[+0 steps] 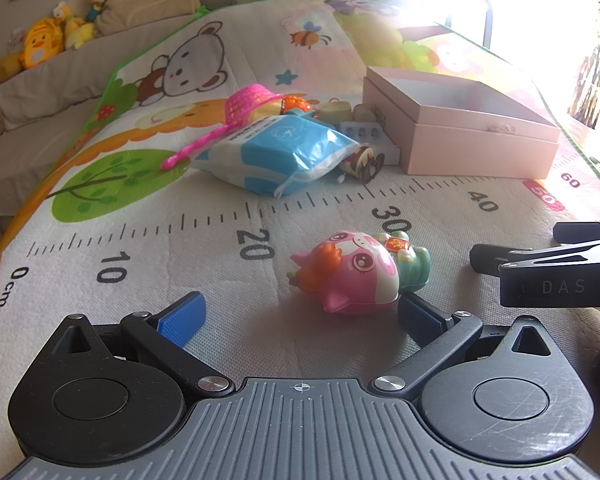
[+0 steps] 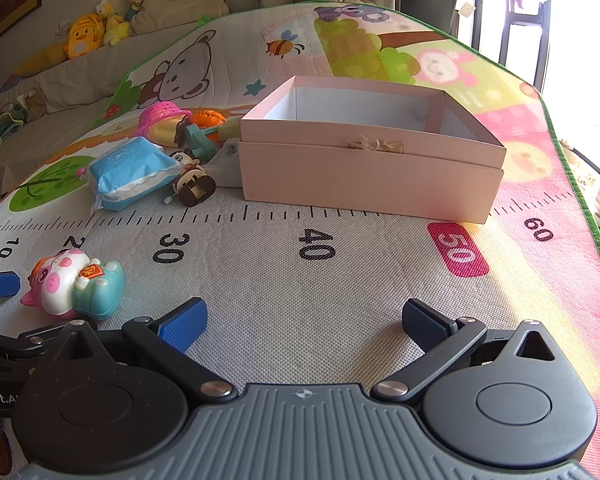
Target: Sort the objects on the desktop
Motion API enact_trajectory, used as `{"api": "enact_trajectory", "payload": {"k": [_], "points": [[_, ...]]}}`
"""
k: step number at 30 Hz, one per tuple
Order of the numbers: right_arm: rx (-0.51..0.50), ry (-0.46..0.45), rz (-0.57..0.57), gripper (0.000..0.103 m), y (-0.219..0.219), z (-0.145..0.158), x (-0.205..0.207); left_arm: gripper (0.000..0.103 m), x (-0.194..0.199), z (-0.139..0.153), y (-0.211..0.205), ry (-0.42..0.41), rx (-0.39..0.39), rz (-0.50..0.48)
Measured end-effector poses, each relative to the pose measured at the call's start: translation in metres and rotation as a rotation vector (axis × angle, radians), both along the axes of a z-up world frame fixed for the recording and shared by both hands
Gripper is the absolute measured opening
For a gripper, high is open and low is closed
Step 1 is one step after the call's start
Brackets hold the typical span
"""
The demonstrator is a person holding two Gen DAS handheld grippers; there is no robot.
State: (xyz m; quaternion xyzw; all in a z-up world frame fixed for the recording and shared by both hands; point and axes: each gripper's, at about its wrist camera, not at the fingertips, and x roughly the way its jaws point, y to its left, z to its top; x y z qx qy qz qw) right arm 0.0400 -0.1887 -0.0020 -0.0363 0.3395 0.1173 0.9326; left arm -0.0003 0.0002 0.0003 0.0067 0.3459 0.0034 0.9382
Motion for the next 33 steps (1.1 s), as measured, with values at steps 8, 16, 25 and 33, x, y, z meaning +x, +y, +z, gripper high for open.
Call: {"api": "enact_trajectory", "payload": {"k": [8, 16, 25, 33], "points": [[-0.009, 0.008, 0.007, 0.103, 0.0, 0.001, -0.001, 0.103, 0.008, -0.001, 0.003, 0.031, 0.006, -0.01], [-0.021, 0.043, 0.003, 0.103, 0.001, 0.002, 0.001, 0.103, 0.012, 0.009, 0.006, 0.105, -0.006, -0.04], [-0.026, 0.081, 0.044, 0.103, -0.001, 0.004, 0.002, 0.103, 0.011, 0.022, -0.009, -0.024, 0.083, -0.173], [-0.024, 0.038, 0.159, 0.103, 0.005, 0.026, -0.002, 0.103, 0.046, 0.033, 0.01, -0.162, 0.281, -0.121]]}}
